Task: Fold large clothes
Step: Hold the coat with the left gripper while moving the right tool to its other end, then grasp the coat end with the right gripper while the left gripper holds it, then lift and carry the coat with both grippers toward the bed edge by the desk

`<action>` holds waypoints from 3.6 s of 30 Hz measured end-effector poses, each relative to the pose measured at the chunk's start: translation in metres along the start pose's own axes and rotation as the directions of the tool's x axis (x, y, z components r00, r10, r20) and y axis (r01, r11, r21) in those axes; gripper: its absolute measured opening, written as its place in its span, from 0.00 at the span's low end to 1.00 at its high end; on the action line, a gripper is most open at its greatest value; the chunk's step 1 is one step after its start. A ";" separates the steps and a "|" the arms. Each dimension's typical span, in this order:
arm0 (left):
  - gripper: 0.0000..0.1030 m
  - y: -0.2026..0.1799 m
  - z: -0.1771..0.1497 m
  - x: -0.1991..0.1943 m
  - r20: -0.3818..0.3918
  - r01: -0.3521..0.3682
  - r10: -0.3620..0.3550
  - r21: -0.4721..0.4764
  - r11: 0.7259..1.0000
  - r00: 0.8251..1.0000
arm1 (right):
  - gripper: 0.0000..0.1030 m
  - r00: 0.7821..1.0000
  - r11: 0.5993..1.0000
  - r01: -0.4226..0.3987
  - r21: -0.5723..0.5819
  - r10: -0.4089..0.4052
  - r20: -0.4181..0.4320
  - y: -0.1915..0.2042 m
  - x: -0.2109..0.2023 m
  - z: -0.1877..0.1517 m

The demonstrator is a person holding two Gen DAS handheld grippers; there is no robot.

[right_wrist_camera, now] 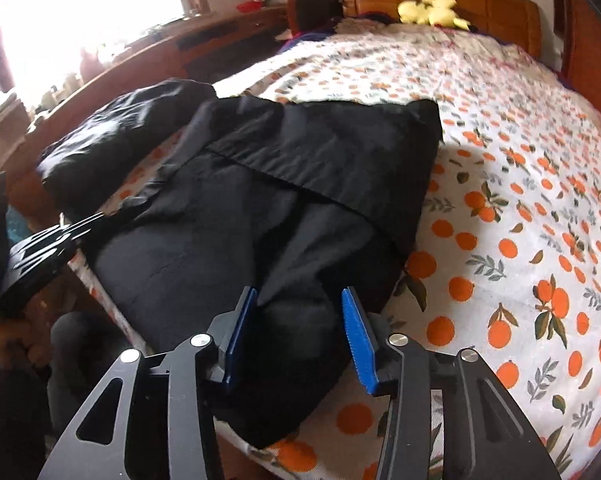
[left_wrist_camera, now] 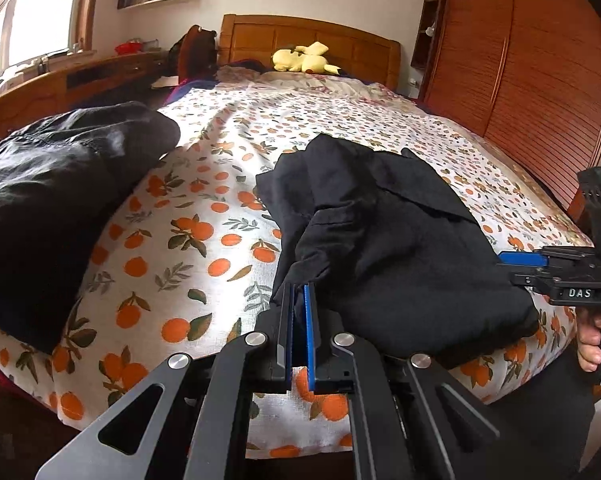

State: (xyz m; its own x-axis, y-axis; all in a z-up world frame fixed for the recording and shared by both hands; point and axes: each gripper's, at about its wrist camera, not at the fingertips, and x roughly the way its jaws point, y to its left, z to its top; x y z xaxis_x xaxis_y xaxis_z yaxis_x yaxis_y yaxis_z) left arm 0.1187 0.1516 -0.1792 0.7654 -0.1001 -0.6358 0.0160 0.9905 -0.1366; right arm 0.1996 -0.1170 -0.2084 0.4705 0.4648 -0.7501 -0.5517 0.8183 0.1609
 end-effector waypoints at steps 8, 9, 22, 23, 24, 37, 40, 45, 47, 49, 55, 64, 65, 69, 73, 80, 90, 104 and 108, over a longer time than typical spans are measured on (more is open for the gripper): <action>0.06 -0.005 -0.005 0.000 0.001 -0.029 0.028 0.016 0.999 1.000 | 0.54 0.992 0.996 0.083 -0.034 -0.079 0.096 -0.043 -0.001 0.053; 0.06 -0.006 -0.005 0.000 0.001 -0.030 0.030 0.014 0.999 1.000 | 0.56 0.991 0.995 0.091 -0.041 -0.087 0.102 -0.049 0.004 0.062; 0.07 -0.007 -0.009 0.005 -0.015 -0.050 0.050 0.003 0.999 0.999 | 0.79 0.999 0.998 -0.007 0.061 0.010 -0.049 -0.127 0.120 0.126; 0.09 -0.006 -0.008 0.004 -0.017 -0.051 0.051 -0.007 0.999 0.999 | 0.80 0.997 0.997 -0.026 0.077 0.031 -0.066 -0.129 0.125 0.126; 0.12 -0.005 -0.008 0.002 -0.015 -0.054 0.054 -0.014 0.998 0.998 | 0.80 0.995 0.994 -0.051 0.101 0.059 -0.082 -0.132 0.132 0.126; 0.52 -0.003 -0.031 -0.027 -0.038 -0.039 0.037 -0.059 0.998 0.999 | 0.80 0.992 0.991 -0.079 0.108 0.088 -0.089 -0.131 0.143 0.121; 0.51 -0.001 -0.034 -0.020 -0.051 -0.031 0.028 -0.071 0.997 0.998 | 0.80 0.993 0.992 -0.068 0.103 0.077 -0.087 -0.130 0.142 0.122; 0.44 -0.004 -0.038 -0.022 -0.051 -0.004 0.002 -0.054 0.999 0.999 | 0.80 0.993 0.992 -0.068 0.105 0.077 -0.086 -0.130 0.143 0.121; 0.42 -0.005 -0.041 -0.023 -0.056 -0.001 -0.002 -0.048 0.999 0.998 | 0.80 0.993 0.992 -0.069 0.107 0.078 -0.085 -0.130 0.143 0.120; 0.34 -0.006 -0.045 -0.020 -0.071 0.006 -0.009 -0.045 0.999 0.997 | 0.80 0.993 0.992 -0.070 0.107 0.079 -0.085 -0.130 0.143 0.120; 0.33 -0.011 -0.044 0.000 -0.094 0.018 -0.023 -0.050 0.999 0.995 | 0.80 0.993 0.991 -0.071 0.111 0.081 -0.088 -0.130 0.143 0.120; 0.08 -0.011 -0.035 0.016 -0.096 0.089 -0.096 -0.075 0.993 0.991 | 0.56 0.986 0.983 -0.130 0.126 0.142 -0.091 -0.128 0.137 0.122; 0.06 -0.011 -0.035 0.016 -0.095 0.087 -0.093 -0.068 0.994 0.991 | 0.48 0.987 0.986 -0.124 0.111 0.134 -0.089 -0.126 0.134 0.123; 0.04 -0.012 -0.027 0.008 -0.048 0.086 -0.090 -0.072 0.994 0.995 | 0.26 0.997 0.998 -0.058 0.008 0.059 -0.059 -0.109 0.117 0.130; 0.03 -0.013 -0.015 0.001 -0.016 0.079 -0.080 -0.063 0.995 0.997 | 0.20 1.000 0.999 -0.011 -0.037 0.012 0.007 -0.095 0.101 0.138; 0.02 0.000 0.010 -0.022 0.064 0.044 -0.040 -0.059 0.997 0.997 | 0.17 0.995 0.997 0.023 -0.076 -0.015 0.102 -0.064 0.080 0.159; 0.02 0.047 0.050 -0.070 0.173 -0.065 0.076 -0.068 0.996 0.982 | 0.17 0.976 0.992 -0.016 -0.122 0.042 0.213 0.009 0.066 0.223; 0.02 0.165 0.101 -0.167 0.299 -0.273 0.311 -0.163 0.948 0.902 | 0.17 0.947 0.954 -0.100 -0.281 0.178 0.269 0.165 0.070 0.310; 0.02 0.199 0.106 -0.187 0.301 -0.326 0.376 -0.203 0.923 0.876 | 0.16 0.941 0.940 -0.138 -0.313 0.223 0.255 0.211 0.085 0.323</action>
State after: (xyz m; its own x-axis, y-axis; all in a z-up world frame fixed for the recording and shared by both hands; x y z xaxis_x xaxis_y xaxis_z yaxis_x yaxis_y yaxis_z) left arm 0.0473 0.3774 -0.0069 0.8707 0.3129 -0.3795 -0.3655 0.9279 -0.0734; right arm 0.3457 0.2044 -0.0312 0.4953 0.7061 -0.5061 -0.7988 0.5992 0.0543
